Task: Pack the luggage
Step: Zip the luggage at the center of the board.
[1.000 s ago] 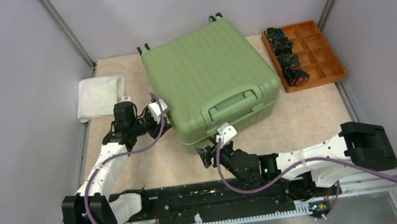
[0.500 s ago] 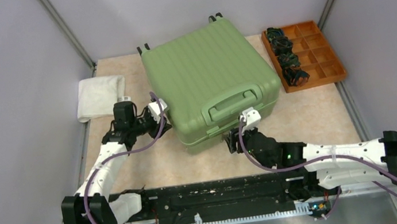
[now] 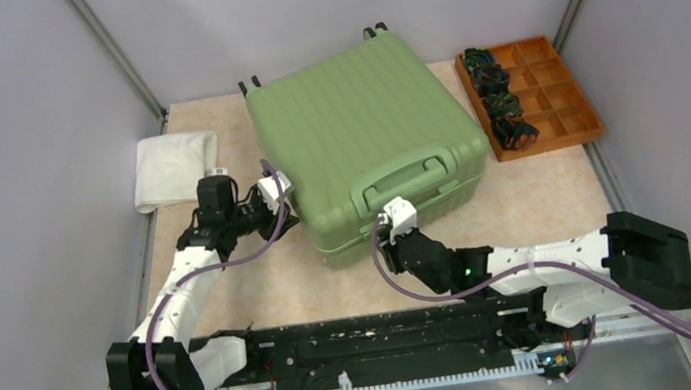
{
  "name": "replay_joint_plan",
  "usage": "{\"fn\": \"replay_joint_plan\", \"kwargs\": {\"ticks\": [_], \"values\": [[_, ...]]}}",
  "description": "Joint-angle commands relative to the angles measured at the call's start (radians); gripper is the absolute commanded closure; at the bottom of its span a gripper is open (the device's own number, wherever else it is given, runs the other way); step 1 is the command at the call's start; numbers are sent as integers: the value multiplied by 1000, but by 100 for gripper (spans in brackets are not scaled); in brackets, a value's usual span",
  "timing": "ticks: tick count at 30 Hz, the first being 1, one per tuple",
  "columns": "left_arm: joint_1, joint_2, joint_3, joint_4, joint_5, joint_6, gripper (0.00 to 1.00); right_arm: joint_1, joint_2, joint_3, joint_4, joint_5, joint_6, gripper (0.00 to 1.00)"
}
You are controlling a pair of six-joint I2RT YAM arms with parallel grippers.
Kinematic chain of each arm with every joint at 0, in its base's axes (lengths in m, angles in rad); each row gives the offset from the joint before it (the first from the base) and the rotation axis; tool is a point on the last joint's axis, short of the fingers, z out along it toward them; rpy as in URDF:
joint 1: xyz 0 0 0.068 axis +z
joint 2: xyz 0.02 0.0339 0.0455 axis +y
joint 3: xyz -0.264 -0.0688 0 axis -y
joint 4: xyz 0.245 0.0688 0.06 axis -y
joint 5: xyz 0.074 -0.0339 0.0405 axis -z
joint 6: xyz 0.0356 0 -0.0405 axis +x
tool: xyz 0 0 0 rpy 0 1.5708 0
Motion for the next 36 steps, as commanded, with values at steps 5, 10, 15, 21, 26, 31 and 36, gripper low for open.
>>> {"fn": "replay_joint_plan", "kwargs": {"ticks": [5,10,15,21,26,31,36], "values": [[-17,-33,57,48,109,-48,51,-5,49,89,138,76,-11,86],[-19,-34,81,50,123,-73,51,12,45,77,178,94,-22,100],[-40,-43,106,56,131,-112,52,80,51,51,242,141,-46,100],[-64,-51,119,57,134,-155,52,148,73,27,287,173,-1,100],[-76,-48,120,59,133,-162,53,167,64,-1,388,115,25,100],[-95,-43,114,59,128,-163,53,169,33,-17,436,41,67,97],[-97,-43,117,59,126,-158,54,171,3,6,256,161,157,80]]}}
